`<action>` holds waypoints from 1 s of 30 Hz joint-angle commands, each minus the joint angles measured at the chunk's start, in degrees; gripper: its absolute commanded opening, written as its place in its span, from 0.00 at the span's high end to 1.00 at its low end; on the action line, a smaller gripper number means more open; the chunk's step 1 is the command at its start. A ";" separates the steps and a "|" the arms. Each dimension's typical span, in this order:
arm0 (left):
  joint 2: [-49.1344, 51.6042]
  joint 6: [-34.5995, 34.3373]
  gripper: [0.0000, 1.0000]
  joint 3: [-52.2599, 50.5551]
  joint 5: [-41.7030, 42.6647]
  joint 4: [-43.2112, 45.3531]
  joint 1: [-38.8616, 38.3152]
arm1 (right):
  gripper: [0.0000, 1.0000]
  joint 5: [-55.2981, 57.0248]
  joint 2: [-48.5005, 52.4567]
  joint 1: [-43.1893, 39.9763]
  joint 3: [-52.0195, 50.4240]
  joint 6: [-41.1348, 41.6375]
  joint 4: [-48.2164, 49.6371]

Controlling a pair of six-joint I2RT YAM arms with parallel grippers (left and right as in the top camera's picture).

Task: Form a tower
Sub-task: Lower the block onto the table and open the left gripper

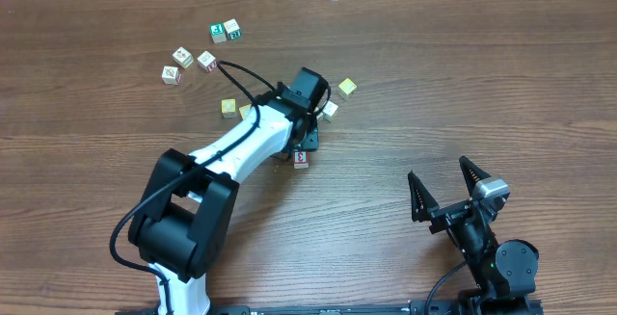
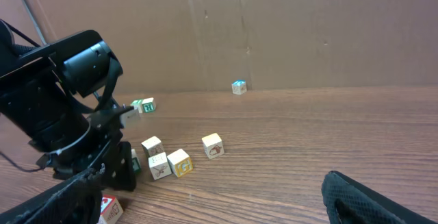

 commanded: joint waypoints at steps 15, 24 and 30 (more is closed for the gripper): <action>-0.52 5.68 0.66 -0.50 -1.16 4.92 3.19 | 0.00 -0.04 -0.52 -0.26 -0.59 0.13 0.33; -0.44 6.73 0.70 -0.50 -2.05 5.14 3.19 | 0.00 -0.04 -0.52 -0.26 -0.59 0.13 0.33; 1.55 6.73 0.70 -0.50 -1.99 5.60 3.19 | 0.00 -0.04 -0.52 -0.26 -0.59 0.13 0.33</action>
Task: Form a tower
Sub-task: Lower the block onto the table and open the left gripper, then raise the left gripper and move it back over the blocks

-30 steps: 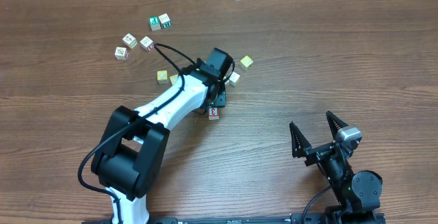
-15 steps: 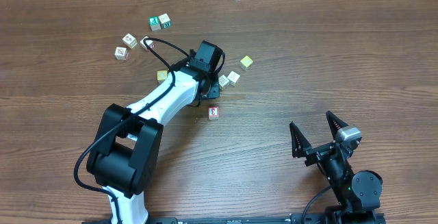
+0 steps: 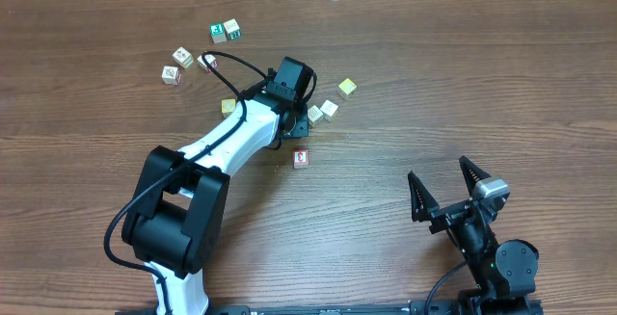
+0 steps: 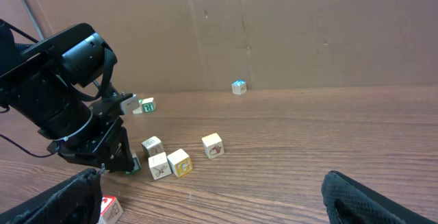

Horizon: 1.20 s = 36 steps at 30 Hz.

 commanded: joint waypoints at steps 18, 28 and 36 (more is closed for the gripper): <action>3.76 7.17 0.66 -0.31 -1.29 18.01 14.45 | 0.00 -0.04 -0.52 -0.26 -0.59 0.13 0.31; 3.74 12.33 0.66 18.18 5.38 1.81 19.19 | 0.00 -0.04 -0.52 -0.26 -0.59 0.13 0.31; 3.76 12.46 0.65 28.41 5.40 -14.84 13.35 | 0.00 -0.04 -0.52 -0.26 -0.59 0.13 0.31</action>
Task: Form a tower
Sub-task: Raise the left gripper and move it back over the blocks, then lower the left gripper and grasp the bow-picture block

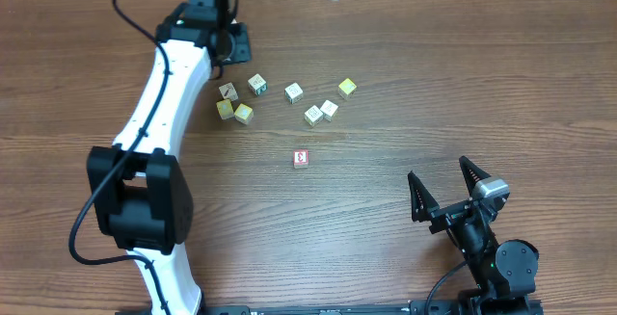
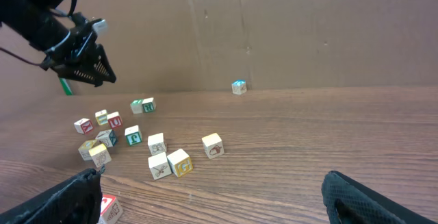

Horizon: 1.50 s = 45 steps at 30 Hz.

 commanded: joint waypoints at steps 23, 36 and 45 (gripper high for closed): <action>17.35 1.70 0.72 0.26 1.38 -10.86 -20.28 | 0.00 -0.04 -0.52 -0.26 -0.59 0.15 0.33; 17.27 1.64 0.58 1.11 0.09 4.92 -19.17 | 0.00 -0.04 -0.52 -0.26 -0.59 0.15 0.33; 17.27 1.66 0.57 1.14 -2.64 6.32 -19.02 | 0.00 -0.04 -0.52 -0.26 -0.59 0.15 0.33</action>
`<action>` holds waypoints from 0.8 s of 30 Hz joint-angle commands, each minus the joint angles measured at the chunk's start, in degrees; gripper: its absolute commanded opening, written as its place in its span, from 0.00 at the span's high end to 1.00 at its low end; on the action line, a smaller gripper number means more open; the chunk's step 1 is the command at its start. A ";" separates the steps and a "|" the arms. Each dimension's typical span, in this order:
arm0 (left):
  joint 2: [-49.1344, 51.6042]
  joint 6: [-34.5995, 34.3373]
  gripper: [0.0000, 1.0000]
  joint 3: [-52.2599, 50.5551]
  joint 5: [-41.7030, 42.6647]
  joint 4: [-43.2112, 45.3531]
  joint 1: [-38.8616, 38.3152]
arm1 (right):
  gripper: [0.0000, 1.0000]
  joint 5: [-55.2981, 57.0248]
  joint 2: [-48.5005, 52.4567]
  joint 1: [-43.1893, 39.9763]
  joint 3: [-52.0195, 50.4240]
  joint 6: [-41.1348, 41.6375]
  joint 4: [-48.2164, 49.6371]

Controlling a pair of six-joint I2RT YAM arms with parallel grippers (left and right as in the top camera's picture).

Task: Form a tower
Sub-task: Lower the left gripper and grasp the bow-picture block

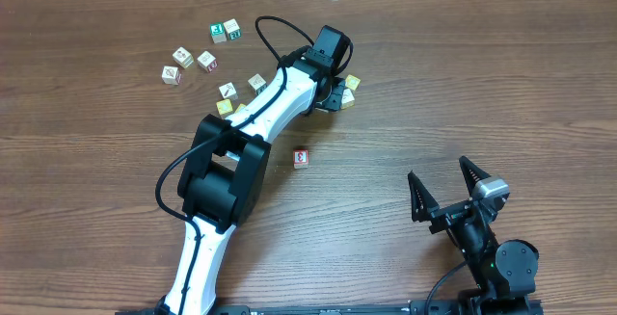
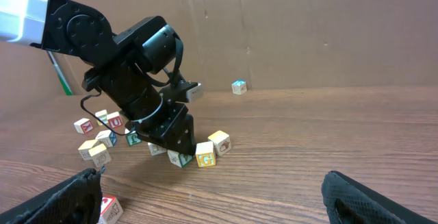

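Note:
Small lettered wooden cubes lie scattered on the brown table (image 1: 482, 74). My left gripper (image 1: 334, 94) is down among a middle group of them. Just beside its black fingers (image 2: 179, 136) sit a yellow G cube (image 2: 205, 153), a pale cube (image 2: 220, 142) and a green-lettered cube (image 2: 180, 159) that is tilted. The fingers hide whether they hold anything. My right gripper (image 1: 445, 192) stands open and empty near the front right, away from every cube. A red-edged cube (image 1: 301, 158) lies alone between the two arms.
More cubes lie at the back left: a green pair (image 1: 225, 32), red-marked ones (image 1: 183, 58) and several near the left arm (image 1: 228, 91). A blue cube sits at the far back by the cardboard wall (image 2: 308, 32).
My left gripper was raised at the far back left; now it is low in the middle group of cubes. The yellow G cube and the pale one lie further right, and one cube is tilted.
My left gripper was first low in the middle cluster near the red-edged cube, then slightly further back in it. Later it was high at the back left, with the cubes more spread out. Now it is back down among them. My right arm has stayed still and open.

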 commanded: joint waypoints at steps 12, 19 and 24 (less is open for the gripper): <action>1.25 0.66 0.67 0.55 -1.16 -2.49 0.31 | 0.00 -0.02 -0.52 -0.26 -0.59 0.13 0.33; 1.22 0.63 0.68 0.55 -1.16 -2.47 0.31 | 0.00 -0.04 -0.52 -0.26 -0.59 0.13 0.33; 1.22 0.63 0.62 0.55 -1.14 -2.75 0.31 | 0.00 -0.02 -0.52 -0.26 -0.59 0.13 0.33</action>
